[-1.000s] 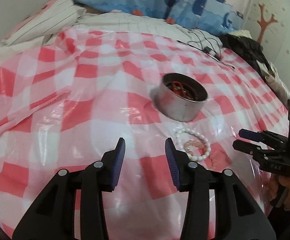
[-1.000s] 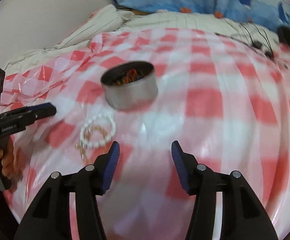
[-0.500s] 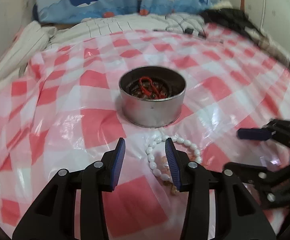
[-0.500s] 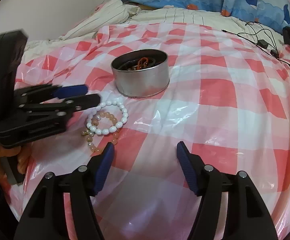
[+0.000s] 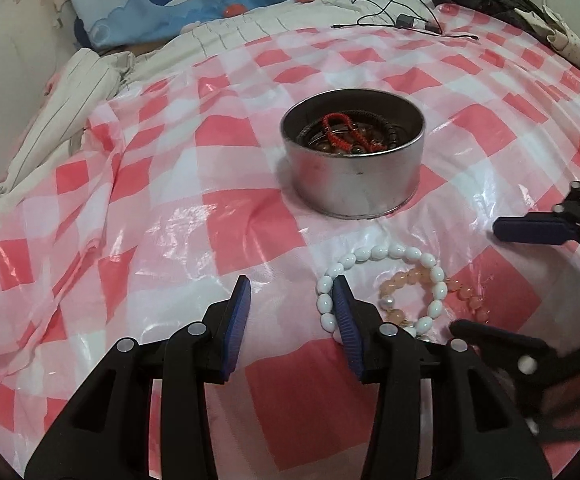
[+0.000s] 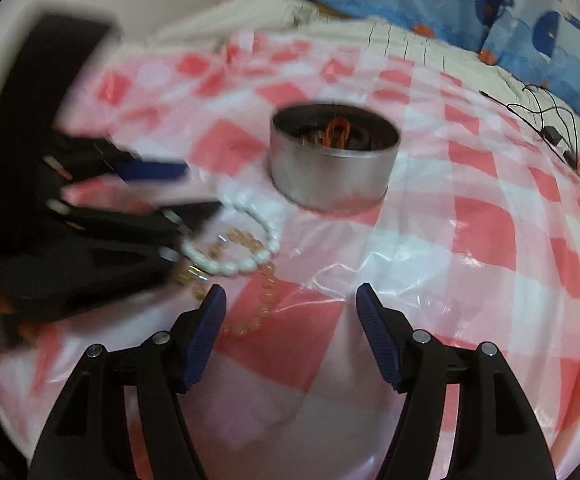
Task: Organize jewelry
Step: 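Grasp the white bead bracelet with the left gripper, then grasp the pink bead bracelet with gold charm with the right gripper while the left holds the white bracelet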
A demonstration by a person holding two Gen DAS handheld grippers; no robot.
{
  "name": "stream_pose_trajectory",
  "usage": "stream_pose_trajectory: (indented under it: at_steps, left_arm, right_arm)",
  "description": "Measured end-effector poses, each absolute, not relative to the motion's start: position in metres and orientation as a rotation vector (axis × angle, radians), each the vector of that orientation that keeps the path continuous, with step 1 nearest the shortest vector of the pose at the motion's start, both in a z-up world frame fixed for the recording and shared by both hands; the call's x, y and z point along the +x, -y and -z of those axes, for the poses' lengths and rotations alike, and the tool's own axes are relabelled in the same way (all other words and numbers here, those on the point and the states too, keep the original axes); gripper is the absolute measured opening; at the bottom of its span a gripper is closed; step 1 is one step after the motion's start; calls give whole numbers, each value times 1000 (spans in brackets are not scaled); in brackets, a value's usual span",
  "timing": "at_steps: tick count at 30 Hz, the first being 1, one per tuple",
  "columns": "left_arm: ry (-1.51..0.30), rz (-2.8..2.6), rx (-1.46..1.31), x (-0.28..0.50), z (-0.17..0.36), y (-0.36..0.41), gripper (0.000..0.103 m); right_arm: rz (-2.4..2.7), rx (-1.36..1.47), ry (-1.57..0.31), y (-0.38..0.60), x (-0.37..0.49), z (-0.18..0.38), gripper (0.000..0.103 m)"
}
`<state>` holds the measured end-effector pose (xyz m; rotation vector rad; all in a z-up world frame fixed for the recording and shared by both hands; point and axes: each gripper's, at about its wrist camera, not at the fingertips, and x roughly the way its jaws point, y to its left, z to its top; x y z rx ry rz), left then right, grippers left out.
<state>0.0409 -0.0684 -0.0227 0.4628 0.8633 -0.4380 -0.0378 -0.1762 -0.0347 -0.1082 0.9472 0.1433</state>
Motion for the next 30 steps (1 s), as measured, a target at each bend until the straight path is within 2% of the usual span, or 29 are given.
stream_pose_trajectory:
  at_steps: [5, 9, 12, 13, 14, 15, 16, 17, 18, 23, 30]
  left_arm:
    - [-866, 430, 456, 42, 21, 61, 41]
    - [-832, 484, 476, 34, 18, 68, 41]
    - [-840, 510, 491, 31, 23, 74, 38]
    - [-848, 521, 484, 31, 24, 75, 31]
    - [-859, 541, 471, 30, 25, 76, 21]
    - [-863, 551, 468, 29, 26, 78, 17]
    - [-865, 563, 473, 27, 26, 80, 7]
    - [-868, 580, 468, 25, 25, 81, 7]
    - [-874, 596, 449, 24, 24, 81, 6]
    - [-901, 670, 243, 33, 11, 64, 6]
    - [-916, 617, 291, 36, 19, 64, 7]
  right_arm:
    - [48, -151, -960, 218, -43, 27, 65]
    - [-64, -5, -940, 230, -52, 21, 65]
    - [-80, -35, -965, 220, -47, 31, 65]
    - [-82, -42, -963, 217, -45, 32, 62]
    - [-94, -42, -962, 215, -45, 33, 49]
    - [-111, -48, -963, 211, -45, 32, 42]
    - [-121, -56, -966, 208, -45, 32, 27]
    - [-128, -53, -969, 206, -45, 33, 16]
    - [-145, -13, -974, 209, -45, 33, 11]
    - [-240, 293, -924, 245, -48, 22, 8]
    - [-206, 258, -921, 240, -48, 16, 9]
